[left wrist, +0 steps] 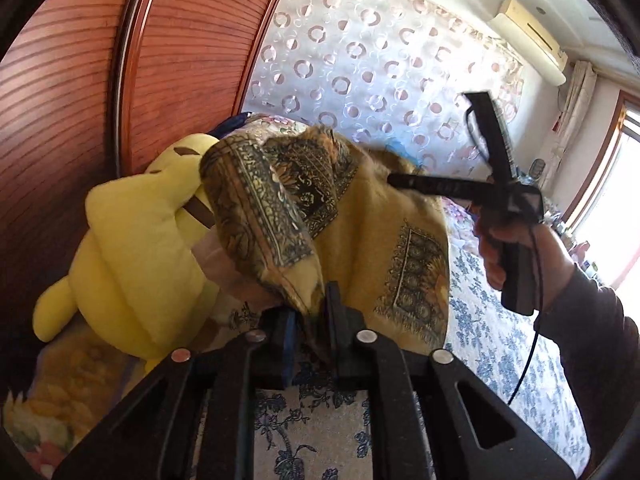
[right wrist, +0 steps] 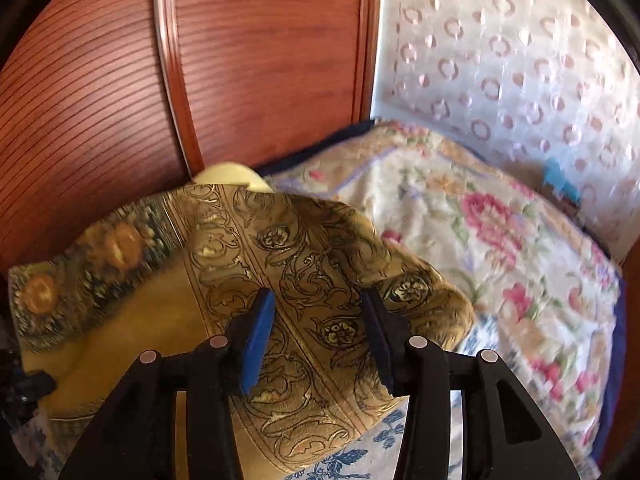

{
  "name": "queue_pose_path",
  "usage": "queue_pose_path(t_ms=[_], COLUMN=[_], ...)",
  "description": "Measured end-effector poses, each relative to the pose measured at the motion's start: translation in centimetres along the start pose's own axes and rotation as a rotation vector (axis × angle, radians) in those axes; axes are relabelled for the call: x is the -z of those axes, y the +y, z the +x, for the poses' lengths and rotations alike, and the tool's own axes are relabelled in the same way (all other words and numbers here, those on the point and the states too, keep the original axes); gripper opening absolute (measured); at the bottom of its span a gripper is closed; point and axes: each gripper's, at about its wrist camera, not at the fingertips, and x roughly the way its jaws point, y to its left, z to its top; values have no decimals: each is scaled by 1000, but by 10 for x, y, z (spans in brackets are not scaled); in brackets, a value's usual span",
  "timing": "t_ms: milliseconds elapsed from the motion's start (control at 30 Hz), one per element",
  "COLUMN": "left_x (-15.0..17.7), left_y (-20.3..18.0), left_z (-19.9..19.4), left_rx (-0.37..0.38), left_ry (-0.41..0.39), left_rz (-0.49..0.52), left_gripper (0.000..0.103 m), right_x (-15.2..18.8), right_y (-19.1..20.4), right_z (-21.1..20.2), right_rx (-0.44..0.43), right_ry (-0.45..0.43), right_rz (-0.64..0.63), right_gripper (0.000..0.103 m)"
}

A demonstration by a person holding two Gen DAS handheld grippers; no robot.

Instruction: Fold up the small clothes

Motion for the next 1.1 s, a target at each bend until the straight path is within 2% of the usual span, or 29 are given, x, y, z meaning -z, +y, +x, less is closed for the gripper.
queue_pose_path(t_ms=[100,233,300,433,467,500,600,800,1033,1100], left_x=[-1,-3,-4,-6,-6,-6,-5,-1,11,15], left_y=[-3,-9,-12,-22,-24,-27,-35,-62,-93,-100], left_z=[-5,-15,-24,-38,-40,-44,-59,-79,-93,-96], left_rx=[-21,-54,-58,-58,-61,-62,-56,-72,-20,0], left_ry=[-5,-22,-44,-69,-75,-85,-123,-166,-167,-158], left_rz=[20,74,90,139,152,164,193,271,329,339], left_gripper=[20,23,42,47,55,68,79,83,83,83], right_x=[-8,-9,3,29,37,43,63,107,169,188], right_y=[-2,4,13,34,36,39,48,63,79,84], right_z=[6,-11,-31,-78,-88,-97,-126,-180,-247,-265], right_rx=[11,44,50,48,47,45,35,41,99,125], right_ry=[-13,-42,-67,-118,-132,-145,-172,-225,-278,-289], right_rz=[30,36,36,31,34,39,56,93,153,176], right_gripper=[56,57,57,57,58,58,58,58,62,71])
